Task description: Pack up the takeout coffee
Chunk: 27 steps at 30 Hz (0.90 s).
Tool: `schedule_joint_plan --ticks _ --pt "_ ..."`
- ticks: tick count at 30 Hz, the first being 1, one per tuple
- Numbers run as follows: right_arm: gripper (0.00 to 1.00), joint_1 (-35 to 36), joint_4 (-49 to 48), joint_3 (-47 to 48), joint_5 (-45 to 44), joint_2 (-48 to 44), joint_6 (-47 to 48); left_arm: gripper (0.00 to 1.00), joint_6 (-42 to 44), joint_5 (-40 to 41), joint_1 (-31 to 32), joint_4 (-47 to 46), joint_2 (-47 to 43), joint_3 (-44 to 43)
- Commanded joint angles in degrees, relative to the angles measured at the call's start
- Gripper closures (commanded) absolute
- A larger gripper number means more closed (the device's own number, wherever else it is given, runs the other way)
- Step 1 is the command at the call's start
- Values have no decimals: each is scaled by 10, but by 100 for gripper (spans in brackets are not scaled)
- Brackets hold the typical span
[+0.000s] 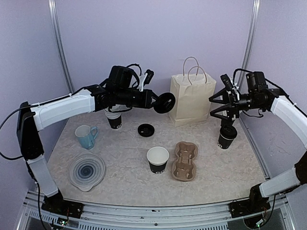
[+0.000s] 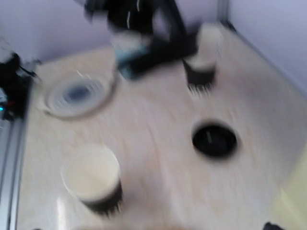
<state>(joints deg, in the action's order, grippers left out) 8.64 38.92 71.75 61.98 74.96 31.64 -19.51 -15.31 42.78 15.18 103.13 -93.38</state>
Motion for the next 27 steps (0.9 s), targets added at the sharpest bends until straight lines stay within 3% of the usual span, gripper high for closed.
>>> schedule_joint_plan --ticks 1,12,20,27 --pt "0 70 -72 32 27 -9 -67 90 -122 -180 5 -258 -50 117" --pt "0 215 -137 119 -113 52 -110 91 -356 -234 8 -584 -60 235" --pt "0 275 -139 158 -177 89 -129 91 -380 -209 16 -628 -41 236" --pt "0 283 -159 169 -159 93 -176 91 -393 -202 18 -646 -31 239"
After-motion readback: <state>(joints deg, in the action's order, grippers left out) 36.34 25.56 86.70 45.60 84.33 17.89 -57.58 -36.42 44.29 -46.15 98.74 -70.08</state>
